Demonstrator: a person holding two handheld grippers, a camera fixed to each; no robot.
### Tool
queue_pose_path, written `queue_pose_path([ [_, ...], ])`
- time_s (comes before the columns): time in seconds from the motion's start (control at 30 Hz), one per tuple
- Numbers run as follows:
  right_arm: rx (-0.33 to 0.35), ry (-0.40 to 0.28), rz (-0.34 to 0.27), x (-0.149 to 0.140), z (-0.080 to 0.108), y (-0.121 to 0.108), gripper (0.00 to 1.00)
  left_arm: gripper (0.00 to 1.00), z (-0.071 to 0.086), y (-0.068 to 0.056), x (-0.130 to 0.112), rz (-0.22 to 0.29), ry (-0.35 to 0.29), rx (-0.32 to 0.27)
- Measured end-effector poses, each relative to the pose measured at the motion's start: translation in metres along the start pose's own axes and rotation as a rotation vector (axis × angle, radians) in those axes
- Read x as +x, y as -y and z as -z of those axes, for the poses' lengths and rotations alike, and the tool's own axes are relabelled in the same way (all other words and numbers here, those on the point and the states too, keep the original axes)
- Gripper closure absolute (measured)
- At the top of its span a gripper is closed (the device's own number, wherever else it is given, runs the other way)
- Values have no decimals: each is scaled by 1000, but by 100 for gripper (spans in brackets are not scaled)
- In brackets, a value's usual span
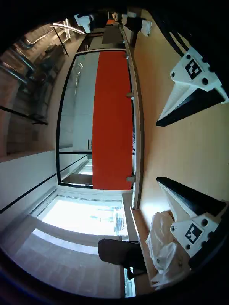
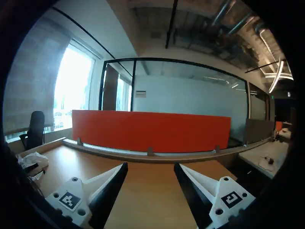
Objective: Fold towel
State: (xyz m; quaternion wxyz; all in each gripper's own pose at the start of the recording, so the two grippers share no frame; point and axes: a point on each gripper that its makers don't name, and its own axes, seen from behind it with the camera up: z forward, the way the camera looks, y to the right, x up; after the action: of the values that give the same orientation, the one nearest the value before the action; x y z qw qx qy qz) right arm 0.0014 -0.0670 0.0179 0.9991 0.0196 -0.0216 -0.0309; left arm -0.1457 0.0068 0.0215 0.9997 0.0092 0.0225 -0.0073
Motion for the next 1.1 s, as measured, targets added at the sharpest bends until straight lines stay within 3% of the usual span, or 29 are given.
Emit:
queue_pose_path([
  [1.1,-2,7,-1,-11,-2,-15,7,2,-3,-1,-7,-16,25,-6],
])
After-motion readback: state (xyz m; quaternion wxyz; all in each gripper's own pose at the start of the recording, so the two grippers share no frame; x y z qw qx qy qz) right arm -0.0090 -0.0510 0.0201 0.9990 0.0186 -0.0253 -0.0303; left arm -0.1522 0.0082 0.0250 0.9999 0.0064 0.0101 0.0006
